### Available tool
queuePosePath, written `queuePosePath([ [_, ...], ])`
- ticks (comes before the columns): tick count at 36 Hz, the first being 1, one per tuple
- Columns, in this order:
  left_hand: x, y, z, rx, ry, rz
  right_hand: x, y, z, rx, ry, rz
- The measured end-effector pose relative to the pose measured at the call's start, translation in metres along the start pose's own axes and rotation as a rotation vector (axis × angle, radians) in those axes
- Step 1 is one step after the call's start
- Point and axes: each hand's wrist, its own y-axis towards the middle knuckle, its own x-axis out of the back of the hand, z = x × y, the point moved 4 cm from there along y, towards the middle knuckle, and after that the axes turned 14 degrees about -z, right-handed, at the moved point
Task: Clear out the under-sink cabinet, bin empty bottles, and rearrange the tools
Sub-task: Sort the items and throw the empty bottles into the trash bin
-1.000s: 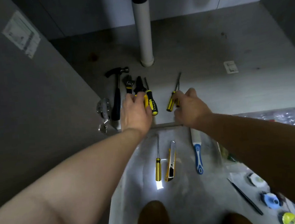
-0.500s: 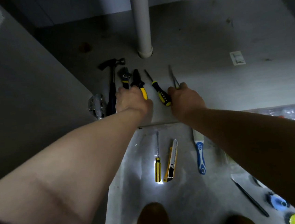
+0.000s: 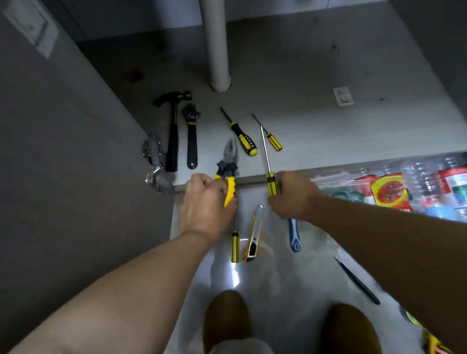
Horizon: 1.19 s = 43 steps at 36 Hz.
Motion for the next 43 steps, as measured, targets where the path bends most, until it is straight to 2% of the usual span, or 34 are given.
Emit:
queuePosePath([
  [4, -0.010, -0.039, 0.009, -0.055, 0.037, 0.070, -0.030, -0.038, -0.019, -0.127, 0.055, 0.158],
  [7, -0.020, -0.058, 0.020, -0.064, 0.104, 0.182, -0.057, -0.051, -0.038, -0.311, 0.121, 0.310],
  [10, -0.027, -0.064, 0.031, 0.062, 0.114, 0.284, -0.076, -0.055, -0.051, -0.435, 0.155, 0.404],
  [14, -0.039, -0.059, 0.041, 0.207, 0.156, 0.326, -0.094, -0.050, -0.057, -0.454, 0.109, 0.444],
  [20, -0.058, -0.054, 0.055, 0.268, 0.188, 0.343, -0.108, -0.035, -0.066, -0.467, 0.066, 0.312],
  [24, -0.066, -0.059, 0.058, 0.245, 0.237, 0.320, -0.112, -0.029, -0.071, -0.477, 0.009, 0.225],
  [29, -0.074, -0.065, 0.061, 0.331, 0.114, 0.317, -0.110, -0.026, -0.074, -0.424, -0.128, 0.204],
  [31, -0.074, -0.063, 0.060, 0.312, 0.094, 0.330, -0.105, -0.025, -0.071, -0.383, -0.177, 0.182],
  [33, -0.068, -0.057, 0.055, 0.260, 0.103, 0.281, -0.096, -0.023, -0.064, -0.327, -0.184, 0.168],
  [39, -0.027, -0.015, 0.015, -0.035, 0.003, -0.064, -0.053, -0.009, -0.032, -0.075, -0.025, 0.002],
  [43, 0.000, 0.023, -0.007, -0.083, -0.008, -0.220, -0.023, 0.009, -0.009, 0.106, 0.049, -0.157],
])
